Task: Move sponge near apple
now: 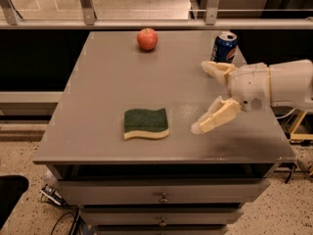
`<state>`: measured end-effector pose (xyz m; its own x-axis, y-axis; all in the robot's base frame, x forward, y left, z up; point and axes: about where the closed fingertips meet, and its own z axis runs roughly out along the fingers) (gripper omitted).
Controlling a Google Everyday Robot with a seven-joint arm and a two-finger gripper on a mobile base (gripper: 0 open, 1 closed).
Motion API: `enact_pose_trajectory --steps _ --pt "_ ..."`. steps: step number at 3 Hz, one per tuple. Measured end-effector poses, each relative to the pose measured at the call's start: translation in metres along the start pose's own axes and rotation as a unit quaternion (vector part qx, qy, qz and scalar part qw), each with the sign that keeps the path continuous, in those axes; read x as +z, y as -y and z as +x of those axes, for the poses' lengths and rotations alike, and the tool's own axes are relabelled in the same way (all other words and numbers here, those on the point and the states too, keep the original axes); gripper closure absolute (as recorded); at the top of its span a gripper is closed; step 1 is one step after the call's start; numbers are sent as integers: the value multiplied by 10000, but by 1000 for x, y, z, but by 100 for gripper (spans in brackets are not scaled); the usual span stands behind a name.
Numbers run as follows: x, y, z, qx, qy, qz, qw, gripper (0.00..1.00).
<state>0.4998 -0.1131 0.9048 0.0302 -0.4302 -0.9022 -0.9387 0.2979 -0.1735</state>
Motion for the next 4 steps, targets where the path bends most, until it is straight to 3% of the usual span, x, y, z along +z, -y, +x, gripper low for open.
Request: enact_pose_trajectory --steps 1,2,4 --pt "37 -3 -3 -211 367 -349 9985 0" --pt "61 -13 0 -295 451 -594 9968 0" --pt "98 -45 28 -93 339 -959 9948 0"
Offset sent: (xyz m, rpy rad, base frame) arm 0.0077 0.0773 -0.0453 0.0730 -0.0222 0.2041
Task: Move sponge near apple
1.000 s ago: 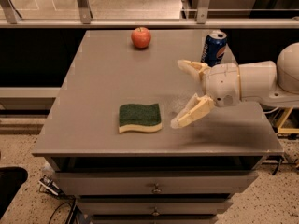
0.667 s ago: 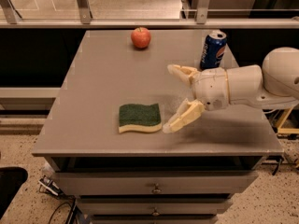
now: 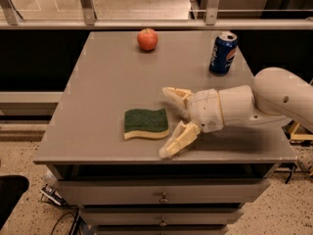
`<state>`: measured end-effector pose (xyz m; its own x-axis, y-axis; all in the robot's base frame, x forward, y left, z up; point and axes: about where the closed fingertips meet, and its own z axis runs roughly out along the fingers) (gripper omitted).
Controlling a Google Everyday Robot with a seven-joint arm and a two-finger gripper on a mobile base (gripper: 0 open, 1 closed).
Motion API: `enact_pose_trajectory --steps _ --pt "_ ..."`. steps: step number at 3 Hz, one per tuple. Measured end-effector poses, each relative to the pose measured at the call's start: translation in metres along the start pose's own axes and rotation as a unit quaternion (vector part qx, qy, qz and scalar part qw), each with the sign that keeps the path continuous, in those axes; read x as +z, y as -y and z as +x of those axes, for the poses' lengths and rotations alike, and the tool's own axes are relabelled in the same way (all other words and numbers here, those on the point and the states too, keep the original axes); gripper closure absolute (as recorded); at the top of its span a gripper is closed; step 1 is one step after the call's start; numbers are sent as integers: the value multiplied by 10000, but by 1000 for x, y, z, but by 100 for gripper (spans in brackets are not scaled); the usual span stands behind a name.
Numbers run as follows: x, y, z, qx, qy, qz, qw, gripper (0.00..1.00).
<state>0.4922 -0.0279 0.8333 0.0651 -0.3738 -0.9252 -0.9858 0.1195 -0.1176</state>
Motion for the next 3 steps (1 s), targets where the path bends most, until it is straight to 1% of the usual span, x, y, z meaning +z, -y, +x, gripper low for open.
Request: enact_pose_trajectory --steps 1,3 --pt "17 -13 8 36 -25 -153 9999 16" --pt "19 -14 7 24 -24 -180 9998 62"
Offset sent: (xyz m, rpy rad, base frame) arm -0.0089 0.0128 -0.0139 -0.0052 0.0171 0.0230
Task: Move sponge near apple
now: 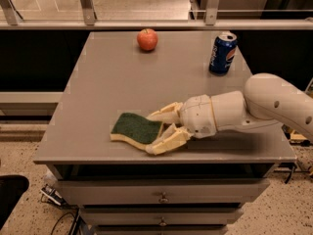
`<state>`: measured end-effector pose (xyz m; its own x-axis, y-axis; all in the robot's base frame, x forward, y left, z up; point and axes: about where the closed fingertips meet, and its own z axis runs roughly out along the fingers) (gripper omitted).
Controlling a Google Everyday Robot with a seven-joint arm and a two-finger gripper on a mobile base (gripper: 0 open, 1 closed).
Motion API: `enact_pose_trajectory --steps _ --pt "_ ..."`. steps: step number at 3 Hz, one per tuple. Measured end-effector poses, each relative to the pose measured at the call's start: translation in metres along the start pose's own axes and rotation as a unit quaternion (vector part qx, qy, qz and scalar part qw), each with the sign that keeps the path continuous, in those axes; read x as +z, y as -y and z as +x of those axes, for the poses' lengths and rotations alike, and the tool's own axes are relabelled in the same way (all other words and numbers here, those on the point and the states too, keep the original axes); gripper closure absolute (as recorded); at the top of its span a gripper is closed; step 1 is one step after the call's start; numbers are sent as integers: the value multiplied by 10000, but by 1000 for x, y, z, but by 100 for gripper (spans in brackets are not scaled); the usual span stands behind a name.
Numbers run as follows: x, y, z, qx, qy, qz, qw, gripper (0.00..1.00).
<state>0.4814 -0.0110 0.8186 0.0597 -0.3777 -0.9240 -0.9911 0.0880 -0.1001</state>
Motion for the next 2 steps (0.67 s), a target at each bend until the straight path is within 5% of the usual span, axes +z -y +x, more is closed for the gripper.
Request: enact_pose_trajectory --steps 2 --pt "0 0 0 -1 0 -1 10000 100"
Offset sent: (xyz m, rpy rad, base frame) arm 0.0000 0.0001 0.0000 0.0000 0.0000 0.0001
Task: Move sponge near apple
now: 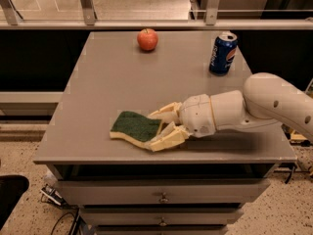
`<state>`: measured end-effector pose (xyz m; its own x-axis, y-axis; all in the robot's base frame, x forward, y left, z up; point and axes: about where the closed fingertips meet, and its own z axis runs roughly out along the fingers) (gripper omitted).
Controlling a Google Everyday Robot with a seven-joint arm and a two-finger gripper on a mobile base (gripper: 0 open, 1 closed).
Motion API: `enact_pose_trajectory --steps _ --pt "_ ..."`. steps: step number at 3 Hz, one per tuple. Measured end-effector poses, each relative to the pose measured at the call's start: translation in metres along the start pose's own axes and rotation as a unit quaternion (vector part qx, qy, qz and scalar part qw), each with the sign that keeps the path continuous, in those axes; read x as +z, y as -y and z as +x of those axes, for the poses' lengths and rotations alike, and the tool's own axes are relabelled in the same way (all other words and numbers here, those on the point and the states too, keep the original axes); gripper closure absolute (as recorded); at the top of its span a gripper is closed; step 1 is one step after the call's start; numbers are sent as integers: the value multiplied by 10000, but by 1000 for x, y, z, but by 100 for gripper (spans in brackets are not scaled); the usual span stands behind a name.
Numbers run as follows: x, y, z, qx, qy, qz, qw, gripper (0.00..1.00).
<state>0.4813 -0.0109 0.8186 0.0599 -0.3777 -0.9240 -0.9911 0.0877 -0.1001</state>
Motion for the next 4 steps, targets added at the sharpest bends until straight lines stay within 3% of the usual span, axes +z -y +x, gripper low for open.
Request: enact_pose_trajectory --steps 2,3,4 --pt "-6 8 -7 61 -8 102 9999 100" --pt "-25 28 -23 168 -147 371 9991 100" --pt "-69 81 -54 405 -448 949 9937 100"
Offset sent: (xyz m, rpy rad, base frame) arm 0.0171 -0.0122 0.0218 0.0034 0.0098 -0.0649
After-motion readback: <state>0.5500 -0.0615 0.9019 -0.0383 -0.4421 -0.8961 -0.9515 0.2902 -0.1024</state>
